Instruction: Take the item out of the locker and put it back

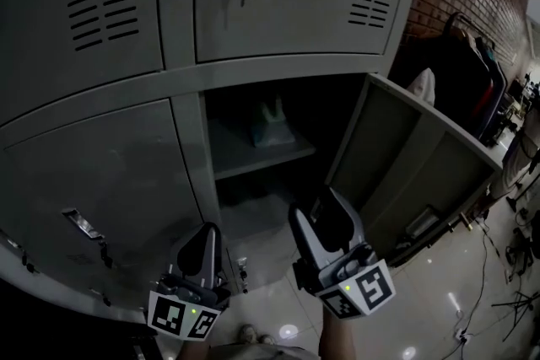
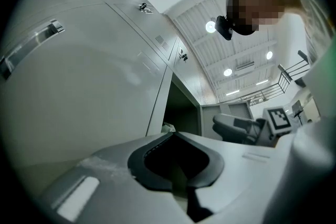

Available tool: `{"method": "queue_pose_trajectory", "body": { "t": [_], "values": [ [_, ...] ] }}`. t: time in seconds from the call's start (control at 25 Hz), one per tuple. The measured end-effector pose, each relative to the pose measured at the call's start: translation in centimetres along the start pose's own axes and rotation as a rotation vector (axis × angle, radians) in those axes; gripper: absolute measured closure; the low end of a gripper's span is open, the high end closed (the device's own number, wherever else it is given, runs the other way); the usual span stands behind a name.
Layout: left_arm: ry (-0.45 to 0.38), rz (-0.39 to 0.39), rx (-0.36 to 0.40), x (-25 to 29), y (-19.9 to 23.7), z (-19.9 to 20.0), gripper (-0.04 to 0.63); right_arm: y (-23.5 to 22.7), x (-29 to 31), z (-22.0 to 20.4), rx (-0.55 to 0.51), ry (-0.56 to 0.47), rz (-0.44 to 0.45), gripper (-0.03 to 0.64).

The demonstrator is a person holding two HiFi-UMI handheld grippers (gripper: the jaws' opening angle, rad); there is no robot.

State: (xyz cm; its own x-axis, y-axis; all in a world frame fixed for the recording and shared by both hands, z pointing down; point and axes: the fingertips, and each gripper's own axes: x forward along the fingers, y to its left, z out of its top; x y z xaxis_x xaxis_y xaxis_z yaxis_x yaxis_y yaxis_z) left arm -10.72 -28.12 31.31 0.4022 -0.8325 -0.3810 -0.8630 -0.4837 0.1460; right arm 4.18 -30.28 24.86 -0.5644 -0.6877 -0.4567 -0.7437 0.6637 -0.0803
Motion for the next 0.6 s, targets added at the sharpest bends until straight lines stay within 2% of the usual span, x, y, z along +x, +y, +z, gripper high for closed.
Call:
{"method": "queue_pose_trajectory", "body": {
  "t": [0.08, 0.16, 0.4, 0.6],
  "values": [
    [0.003, -0.004, -0.002, 0.0, -0.2, -0.2, 0.592, -0.3, -2.5, -1.7, 0.086, -0.028, -0.042, 0.469],
    [0.009, -0.015, -0.005, 0.1, -0.7, -0.5, 0.592, -0.6, -4.0, -3.0, 0.157, -0.035, -0.075, 0.615],
    [0.002, -0.051, -0.003, 0.7, -2.1, -0.4, 0.592, -0.2, -4.4, -3.5, 0.146, -0.008, -0.079, 0.615],
    [-0.006, -0.048, -0.003, 0.7, -2.2, -0.1, 0.592, -0.3, -4.7, -3.5, 0.155, 0.003, -0.081, 0.615]
  ]
}}
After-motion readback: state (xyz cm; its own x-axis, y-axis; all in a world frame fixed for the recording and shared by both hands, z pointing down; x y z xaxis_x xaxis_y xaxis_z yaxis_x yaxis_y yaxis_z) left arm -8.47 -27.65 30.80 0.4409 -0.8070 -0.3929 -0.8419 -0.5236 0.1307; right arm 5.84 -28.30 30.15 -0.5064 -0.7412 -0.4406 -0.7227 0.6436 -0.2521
